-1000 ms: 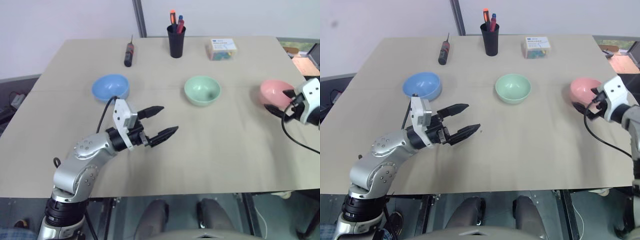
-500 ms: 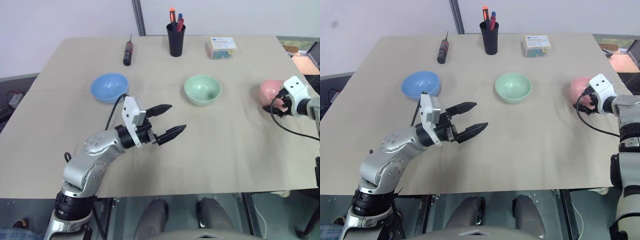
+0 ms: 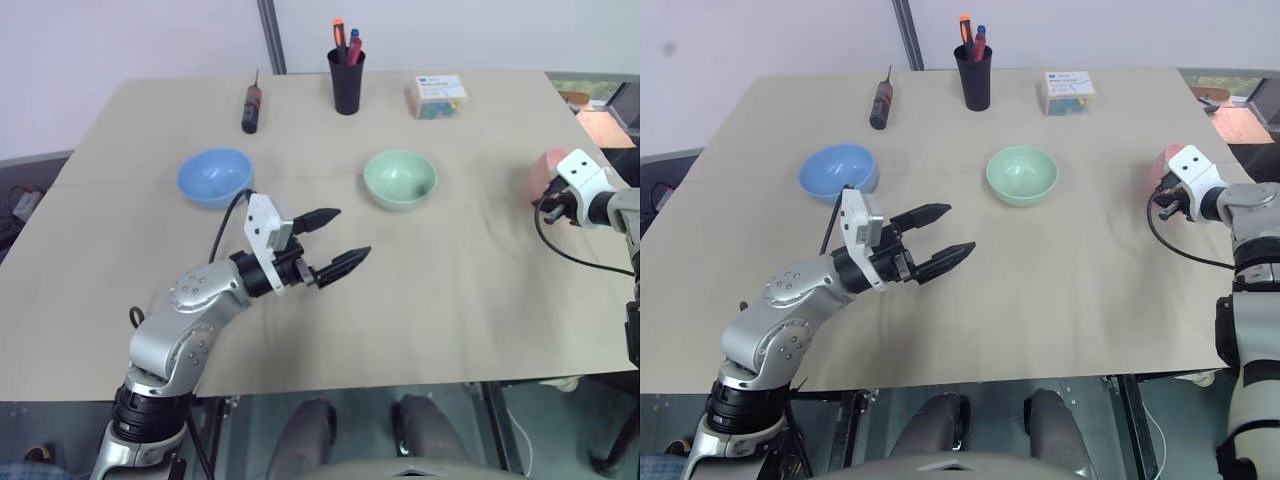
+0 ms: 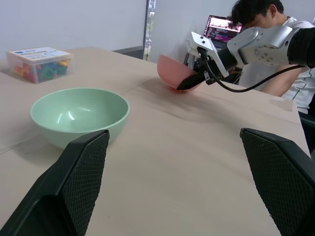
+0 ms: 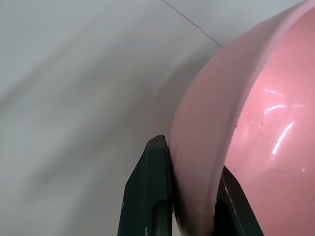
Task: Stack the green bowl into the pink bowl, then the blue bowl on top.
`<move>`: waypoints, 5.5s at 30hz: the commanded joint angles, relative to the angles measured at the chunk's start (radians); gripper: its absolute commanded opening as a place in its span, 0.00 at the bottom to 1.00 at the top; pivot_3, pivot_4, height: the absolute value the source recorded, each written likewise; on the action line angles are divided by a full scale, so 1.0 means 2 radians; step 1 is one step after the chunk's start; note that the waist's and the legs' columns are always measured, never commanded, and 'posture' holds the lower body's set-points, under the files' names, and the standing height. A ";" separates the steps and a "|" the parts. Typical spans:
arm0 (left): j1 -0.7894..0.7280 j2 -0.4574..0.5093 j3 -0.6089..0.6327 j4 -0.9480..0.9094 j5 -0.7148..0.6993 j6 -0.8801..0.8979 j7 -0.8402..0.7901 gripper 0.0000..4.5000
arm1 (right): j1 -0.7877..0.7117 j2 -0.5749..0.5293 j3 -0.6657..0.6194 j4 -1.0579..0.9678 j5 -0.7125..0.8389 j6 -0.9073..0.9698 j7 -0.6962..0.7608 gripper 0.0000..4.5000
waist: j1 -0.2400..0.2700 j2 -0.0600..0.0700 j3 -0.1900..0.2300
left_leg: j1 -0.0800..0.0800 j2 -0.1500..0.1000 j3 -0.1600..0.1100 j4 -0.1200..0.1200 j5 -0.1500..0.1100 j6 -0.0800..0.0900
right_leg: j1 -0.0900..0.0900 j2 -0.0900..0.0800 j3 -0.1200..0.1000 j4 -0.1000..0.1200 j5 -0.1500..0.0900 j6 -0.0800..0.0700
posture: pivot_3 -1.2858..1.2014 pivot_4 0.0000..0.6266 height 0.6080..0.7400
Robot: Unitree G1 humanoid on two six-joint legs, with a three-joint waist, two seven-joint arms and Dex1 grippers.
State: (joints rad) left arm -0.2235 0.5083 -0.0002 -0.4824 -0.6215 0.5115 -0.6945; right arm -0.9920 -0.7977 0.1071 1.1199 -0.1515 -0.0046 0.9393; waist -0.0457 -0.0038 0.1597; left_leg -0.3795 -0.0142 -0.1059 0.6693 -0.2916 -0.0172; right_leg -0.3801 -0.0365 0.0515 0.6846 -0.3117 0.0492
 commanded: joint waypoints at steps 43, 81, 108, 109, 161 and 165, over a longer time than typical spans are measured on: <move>0.025 -0.004 0.041 0.010 -0.009 -0.015 -0.006 1.00 | 0.066 0.054 0.060 -0.708 0.085 0.345 0.132 0.99 | 0.014 0.001 0.001 | -0.001 -0.001 -0.005 0.001 0.000 0.000 | 0.000 -0.001 -0.004 0.002 0.000 0.000 | 0.52 0.24 1.00; 0.110 -0.021 0.151 0.110 0.047 -0.196 0.001 1.00 | -0.162 0.294 0.126 0.046 -0.073 -0.042 -0.075 0.20 | -0.014 0.001 0.001 | -0.006 0.000 -0.001 0.001 0.001 -0.001 | -0.010 -0.001 0.001 0.006 0.000 0.000 | 0.52 0.24 1.00; 0.038 -0.014 0.118 0.222 0.053 -0.225 -0.067 1.00 | 0.025 0.106 0.146 -0.661 0.013 0.086 0.204 0.02 | -0.005 0.001 0.000 | -0.010 -0.001 -0.003 0.003 0.001 -0.001 | -0.012 -0.003 -0.002 0.007 0.000 0.000 | 0.52 0.24 1.00; 0.035 -0.015 0.116 0.224 0.051 -0.223 -0.069 1.00 | 0.032 0.101 0.151 -0.677 0.006 0.091 0.202 0.02 | -0.005 0.001 0.000 | -0.009 -0.001 -0.003 0.003 0.001 -0.001 | -0.012 -0.003 -0.002 0.007 0.000 0.000 | 0.52 0.24 1.00; -0.236 0.161 -0.045 0.357 0.317 0.032 0.074 1.00 | 0.124 -0.068 -0.214 -0.775 0.419 0.494 0.047 0.70 | 0.004 0.000 0.000 | -0.010 -0.004 -0.005 0.005 0.000 -0.001 | -0.010 -0.002 -0.004 0.007 0.000 0.000 | 0.52 0.24 1.00; -0.252 0.150 -0.058 0.400 0.331 -0.006 0.059 1.00 | 0.157 -0.074 -0.204 -0.777 0.413 0.472 0.042 0.70 | 0.004 0.000 0.000 | -0.010 -0.004 -0.005 0.005 0.000 -0.001 | -0.010 -0.002 -0.004 0.007 0.000 0.000 | 0.52 0.24 1.00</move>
State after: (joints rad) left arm -0.6992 0.8096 -0.1211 0.3005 0.0202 0.5456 -0.5656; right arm -0.6935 -0.9313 -0.2948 -0.4091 0.6779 0.9748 1.0312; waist -0.0386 -0.0041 0.1605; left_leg -0.4005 -0.0215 -0.1159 0.6800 -0.2907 -0.0183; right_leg -0.4001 -0.0396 0.0438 0.6980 -0.3117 0.0491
